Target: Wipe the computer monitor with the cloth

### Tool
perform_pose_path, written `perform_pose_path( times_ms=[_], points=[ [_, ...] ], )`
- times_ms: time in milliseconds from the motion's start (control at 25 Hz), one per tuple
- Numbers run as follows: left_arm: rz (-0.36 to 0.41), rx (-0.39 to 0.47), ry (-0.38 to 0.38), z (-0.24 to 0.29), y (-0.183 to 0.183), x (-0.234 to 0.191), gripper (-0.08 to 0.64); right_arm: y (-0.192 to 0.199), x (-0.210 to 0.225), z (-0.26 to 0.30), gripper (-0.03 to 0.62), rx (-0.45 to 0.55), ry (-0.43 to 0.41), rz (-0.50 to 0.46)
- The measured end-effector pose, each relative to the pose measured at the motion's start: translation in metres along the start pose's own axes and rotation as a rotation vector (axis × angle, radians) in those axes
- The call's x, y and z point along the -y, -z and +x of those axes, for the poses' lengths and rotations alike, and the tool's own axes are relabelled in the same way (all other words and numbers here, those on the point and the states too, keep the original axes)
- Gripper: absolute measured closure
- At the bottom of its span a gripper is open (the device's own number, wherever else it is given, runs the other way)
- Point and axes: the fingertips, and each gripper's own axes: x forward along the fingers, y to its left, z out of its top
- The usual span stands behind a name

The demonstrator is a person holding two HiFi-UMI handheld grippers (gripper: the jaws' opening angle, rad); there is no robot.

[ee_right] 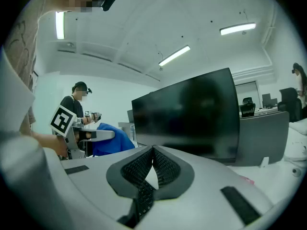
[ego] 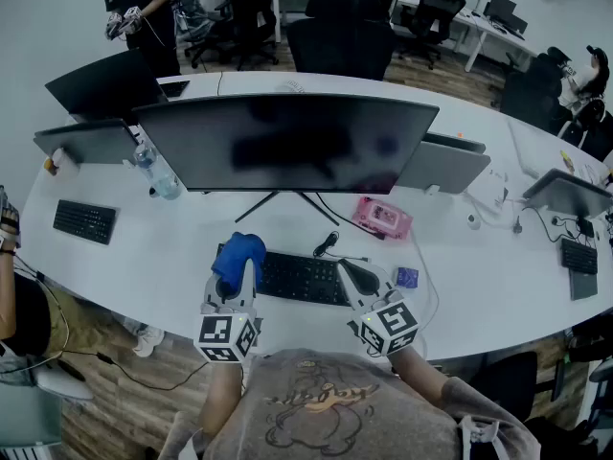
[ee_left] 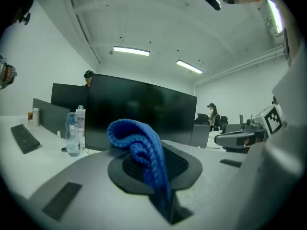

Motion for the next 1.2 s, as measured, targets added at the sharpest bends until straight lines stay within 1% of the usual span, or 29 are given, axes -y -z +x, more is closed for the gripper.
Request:
perform_pose_path(
  times_ms=[480, 640, 800, 1040, 1200],
  points=[
    [-0.009, 0.0, 0.001, 0.002, -0.001, -0.001, 0.512, -0.001, -0.002, 0.003, 0.571, 0.001, -0.013, 0.002],
    [-0.014, -0.003, 0.004, 0.004, 0.001, -0.002, 0.512, -0.002, -0.007, 0.009, 0.569, 0.011, -0.054, 0.023],
    [-0.02, -0.007, 0.002, 0.005, 0.002, -0.008, 0.512, -0.006, -0.012, 0.02, 0.569, 0.014, -0.078, 0.021],
    [-0.037, -0.027, -0.011, 0.009, 0.01, -0.029, 0.512, -0.025, -0.025, 0.047, 0.568, 0.032, -0.145, -0.021],
    [-0.042, -0.033, -0.021, 0.016, 0.012, -0.046, 0.512, -0.042, -0.029, 0.07, 0.568, 0.049, -0.171, -0.043]
  ],
)
